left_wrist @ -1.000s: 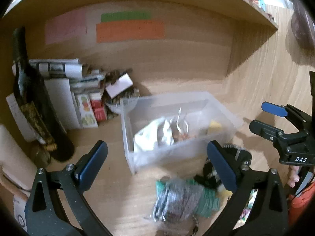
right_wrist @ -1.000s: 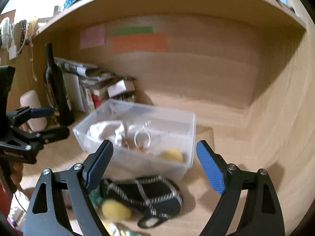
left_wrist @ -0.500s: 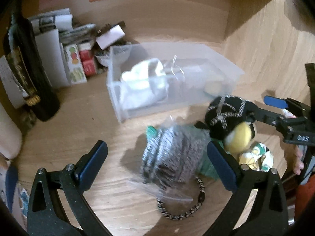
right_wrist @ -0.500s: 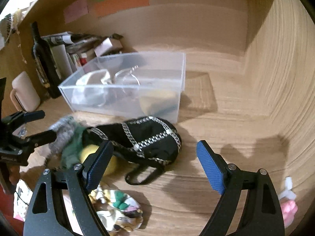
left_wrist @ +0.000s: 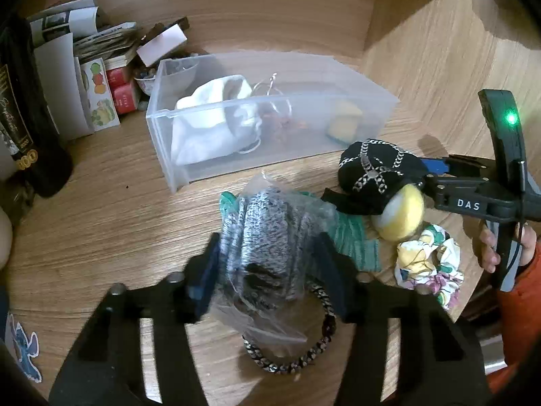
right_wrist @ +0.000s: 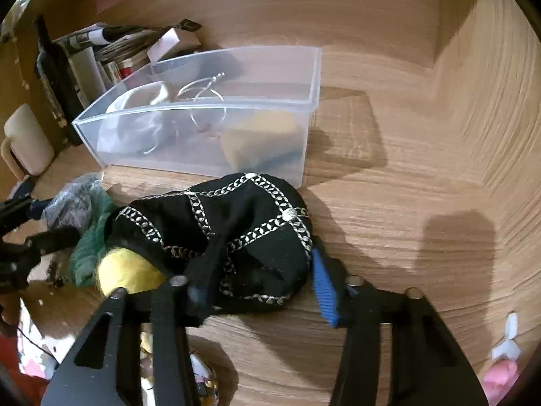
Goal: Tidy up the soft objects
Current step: 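Grasp the bagged grey glove with the left gripper while the right grasps the black pouch, then lift both items over the clear box and release them inside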
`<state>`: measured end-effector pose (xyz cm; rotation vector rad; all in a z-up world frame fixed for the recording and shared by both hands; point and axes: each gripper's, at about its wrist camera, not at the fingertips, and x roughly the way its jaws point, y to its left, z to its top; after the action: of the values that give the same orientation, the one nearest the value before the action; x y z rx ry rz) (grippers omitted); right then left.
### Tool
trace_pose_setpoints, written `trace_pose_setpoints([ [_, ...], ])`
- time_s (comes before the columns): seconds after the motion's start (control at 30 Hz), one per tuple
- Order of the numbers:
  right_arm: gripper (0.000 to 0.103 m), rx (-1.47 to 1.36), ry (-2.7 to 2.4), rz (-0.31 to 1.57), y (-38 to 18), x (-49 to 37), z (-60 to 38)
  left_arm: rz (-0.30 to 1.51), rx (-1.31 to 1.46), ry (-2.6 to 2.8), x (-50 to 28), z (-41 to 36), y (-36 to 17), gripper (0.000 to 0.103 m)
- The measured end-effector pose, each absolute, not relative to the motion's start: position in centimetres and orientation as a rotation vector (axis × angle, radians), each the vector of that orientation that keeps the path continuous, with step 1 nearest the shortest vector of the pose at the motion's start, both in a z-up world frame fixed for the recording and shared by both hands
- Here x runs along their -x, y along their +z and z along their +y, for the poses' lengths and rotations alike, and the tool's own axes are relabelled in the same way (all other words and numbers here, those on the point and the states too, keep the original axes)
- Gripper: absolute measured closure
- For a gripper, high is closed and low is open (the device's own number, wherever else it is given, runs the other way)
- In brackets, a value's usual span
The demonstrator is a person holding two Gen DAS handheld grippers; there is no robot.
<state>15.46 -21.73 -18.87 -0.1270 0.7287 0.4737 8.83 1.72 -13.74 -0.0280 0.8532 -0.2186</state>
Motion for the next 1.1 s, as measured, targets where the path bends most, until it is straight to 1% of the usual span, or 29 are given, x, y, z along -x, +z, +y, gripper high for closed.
trace_pose_setpoints([
  [0.03, 0.076, 0.134, 0.471, 0.723, -18.8, -15.3, -21.7, 0.854, 0.031, -0.221, -8.8, 1.8, -13.8, 0.061],
  [0.07, 0.080, 0.131, 0.475, 0.718, -18.8, -15.1, -21.7, 0.851, 0.037, -0.222, -8.7, 1.8, -13.7, 0.064],
  [0.1, 0.085, 0.128, 0.476, 0.711, -18.7, -15.2, -21.8, 0.847, 0.043, -0.221, -8.7, 1.9, -13.6, 0.066],
  [0.13, 0.087, 0.127, 0.472, 0.702, -18.7, -15.1, -21.9, 0.842, 0.045, -0.217, -8.6, 2.0, -13.5, 0.068],
  [0.2, 0.089, 0.117, 0.471, 0.681, -18.3, -14.7, -22.2, 0.829, 0.047, -0.206, -8.2, 2.1, -13.2, 0.070],
  [0.7, 0.091, 0.036, 0.428, 0.461, -12.7, -12.0, -24.2, 0.683, 0.080, -0.142, -6.9, 4.2, -9.1, 0.070],
  [1.1, 0.091, -0.008, 0.429, 0.289, -7.3, -11.9, -23.6, 0.565, 0.102, -0.117, -9.6, 3.8, -5.3, 0.070],
])
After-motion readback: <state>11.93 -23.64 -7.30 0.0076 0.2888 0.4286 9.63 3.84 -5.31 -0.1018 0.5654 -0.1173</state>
